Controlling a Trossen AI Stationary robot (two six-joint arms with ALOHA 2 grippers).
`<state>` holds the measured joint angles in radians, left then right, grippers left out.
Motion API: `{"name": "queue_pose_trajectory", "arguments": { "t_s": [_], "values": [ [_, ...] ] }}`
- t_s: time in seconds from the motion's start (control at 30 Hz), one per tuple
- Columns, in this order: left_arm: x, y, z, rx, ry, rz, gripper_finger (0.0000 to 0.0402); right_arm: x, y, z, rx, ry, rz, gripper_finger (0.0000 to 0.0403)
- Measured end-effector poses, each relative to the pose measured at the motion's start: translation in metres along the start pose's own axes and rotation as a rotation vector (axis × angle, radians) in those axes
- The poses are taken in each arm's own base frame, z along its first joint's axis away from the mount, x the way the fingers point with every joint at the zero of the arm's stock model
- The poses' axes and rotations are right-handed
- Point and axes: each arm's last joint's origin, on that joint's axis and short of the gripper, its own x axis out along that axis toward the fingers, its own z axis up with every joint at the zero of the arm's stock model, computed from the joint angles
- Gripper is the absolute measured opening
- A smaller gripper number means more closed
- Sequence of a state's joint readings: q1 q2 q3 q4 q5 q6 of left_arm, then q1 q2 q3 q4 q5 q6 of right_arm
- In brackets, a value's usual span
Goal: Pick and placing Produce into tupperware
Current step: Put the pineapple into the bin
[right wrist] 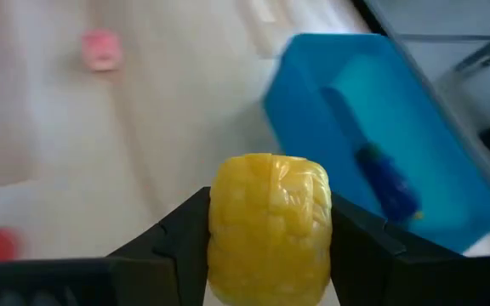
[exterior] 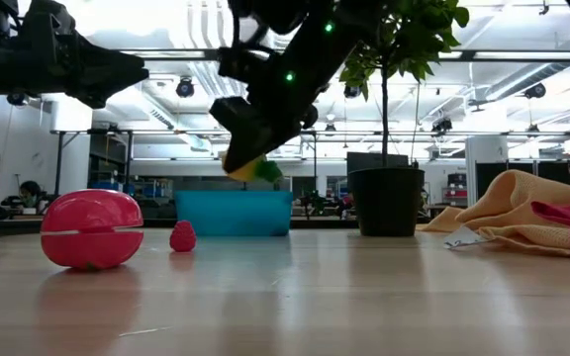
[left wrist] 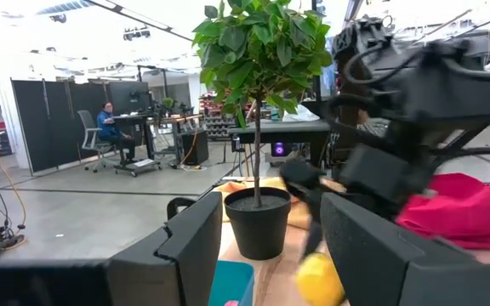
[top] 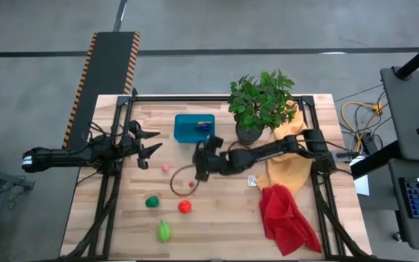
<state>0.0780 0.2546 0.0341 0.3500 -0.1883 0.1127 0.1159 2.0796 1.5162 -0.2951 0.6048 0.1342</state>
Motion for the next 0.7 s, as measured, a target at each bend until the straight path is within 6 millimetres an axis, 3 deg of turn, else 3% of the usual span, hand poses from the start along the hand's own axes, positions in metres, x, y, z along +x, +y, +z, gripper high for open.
{"name": "queue_pose_trajectory", "arguments": {
  "t_s": [0.37, 0.7],
  "values": [
    [0.000, 0.000, 0.000, 0.007, 0.000, 0.000, 0.0187, 0.035, -0.062, 0.007, 0.101, 0.014, -0.111, 0.0178],
    [0.000, 0.000, 0.000, 0.007, 0.000, 0.000, 0.0187, 0.048, -0.090, 0.005, 0.127, 0.040, -0.156, 0.0178]
  ]
}}
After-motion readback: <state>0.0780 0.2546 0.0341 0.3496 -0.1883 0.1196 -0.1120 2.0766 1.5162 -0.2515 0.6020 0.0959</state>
